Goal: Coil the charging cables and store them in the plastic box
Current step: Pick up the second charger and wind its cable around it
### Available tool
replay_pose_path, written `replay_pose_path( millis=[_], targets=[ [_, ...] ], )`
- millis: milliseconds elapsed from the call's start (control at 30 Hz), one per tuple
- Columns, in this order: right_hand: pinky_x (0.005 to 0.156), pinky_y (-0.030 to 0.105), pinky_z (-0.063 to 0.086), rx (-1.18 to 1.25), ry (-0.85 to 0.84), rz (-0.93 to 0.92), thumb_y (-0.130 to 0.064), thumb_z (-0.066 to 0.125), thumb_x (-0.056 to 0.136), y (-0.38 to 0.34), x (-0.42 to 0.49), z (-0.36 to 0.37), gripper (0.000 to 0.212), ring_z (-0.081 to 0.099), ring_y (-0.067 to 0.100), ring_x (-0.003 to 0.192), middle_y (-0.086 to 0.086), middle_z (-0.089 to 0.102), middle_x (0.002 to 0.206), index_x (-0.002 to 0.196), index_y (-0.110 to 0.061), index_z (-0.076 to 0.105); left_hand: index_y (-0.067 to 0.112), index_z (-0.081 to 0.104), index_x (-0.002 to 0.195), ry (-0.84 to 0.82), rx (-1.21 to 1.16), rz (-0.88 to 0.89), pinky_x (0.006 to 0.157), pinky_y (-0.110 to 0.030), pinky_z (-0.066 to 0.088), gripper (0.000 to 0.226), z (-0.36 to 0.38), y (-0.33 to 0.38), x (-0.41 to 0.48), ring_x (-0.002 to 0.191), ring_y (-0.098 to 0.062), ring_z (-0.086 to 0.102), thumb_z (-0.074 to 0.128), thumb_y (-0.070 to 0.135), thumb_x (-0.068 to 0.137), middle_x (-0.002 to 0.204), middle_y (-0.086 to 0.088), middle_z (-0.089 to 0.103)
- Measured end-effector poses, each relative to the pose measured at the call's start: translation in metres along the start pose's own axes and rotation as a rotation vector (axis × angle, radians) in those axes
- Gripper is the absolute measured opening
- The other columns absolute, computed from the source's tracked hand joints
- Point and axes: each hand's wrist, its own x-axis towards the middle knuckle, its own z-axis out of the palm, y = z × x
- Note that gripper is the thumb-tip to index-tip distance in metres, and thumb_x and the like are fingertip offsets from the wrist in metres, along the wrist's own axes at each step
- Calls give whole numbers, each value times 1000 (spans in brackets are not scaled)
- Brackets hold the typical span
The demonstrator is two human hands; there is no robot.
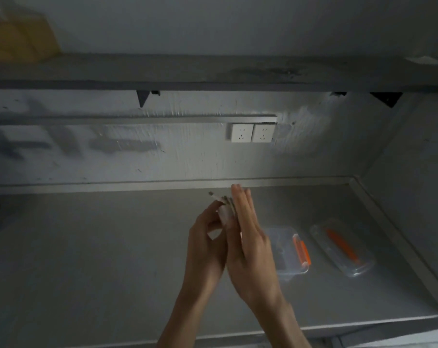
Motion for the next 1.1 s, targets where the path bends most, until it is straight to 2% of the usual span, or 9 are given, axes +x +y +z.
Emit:
replay_pose_path(
  millis=[200,367,467,633,700,800,933,1033,1100],
  targets=[
    [112,7,26,-99,-52,-78,-8,51,100,20,16,7,32,28,4,145,-9,51,140,129,-15,62,18,67,98,59,239,51,74,-27,55,24,-9,-17,-1,88,-17,68,62,-3,89,93,-8,69],
    [92,14,49,8,-72,-19,-13,71,86,23,35,-2,12,61,-16,104,-16,74,100,96,-18,77,17,69,99,-22,239,-5,75,-39,57,14,-18,-21,1,88,-19,66,66,14,85,92,-10,68],
    [67,10,50,213,-21,147,-22,76,83,22,51,-18,4,69,-5,73,-12,77,79,85,-20,78,24,69,115,-143,256,-70,79,-24,56,38,-15,-21,-6,95,-14,67,64,0,86,103,-9,70],
    [67,5,49,328,34,193,-17,76,82,29,61,-44,3,72,-2,74,-10,78,75,84,-17,78,27,68,122,-283,207,-166,83,-10,49,46,-9,-19,-21,99,-3,67,59,-2,87,111,-2,72],
    [65,10,51,367,66,225,-14,77,81,36,60,-48,4,70,0,71,-8,77,73,84,-13,78,34,70,116,-314,189,-158,83,-15,50,47,-8,-14,-21,97,-4,67,60,-2,88,109,0,73],
    [62,20,52,524,76,420,-18,77,79,52,56,-58,4,68,7,71,-3,74,70,81,-15,76,40,74,104,-420,-3,-231,83,-30,55,45,-8,-6,-23,94,-9,69,61,1,85,104,-1,77],
    [54,18,48,858,-6,647,-30,74,78,76,29,-65,13,67,9,69,-3,70,76,88,-22,72,28,75,109,-395,-244,-351,78,-32,55,52,-15,-8,-16,94,-18,65,53,-3,72,106,-14,74],
    [53,21,51,997,-19,673,-31,84,70,86,6,-61,25,68,11,66,1,68,78,85,-21,67,14,75,110,-400,-527,-459,73,-32,58,56,-13,-9,-13,93,-24,68,45,-14,73,107,-11,75],
    [57,25,53,1019,-71,618,-27,86,70,88,-7,-59,30,67,16,67,5,67,77,83,-16,62,4,73,112,-394,-728,-547,76,-41,61,39,-12,-7,-10,97,-31,72,50,2,81,114,-19,73]
  ],
)
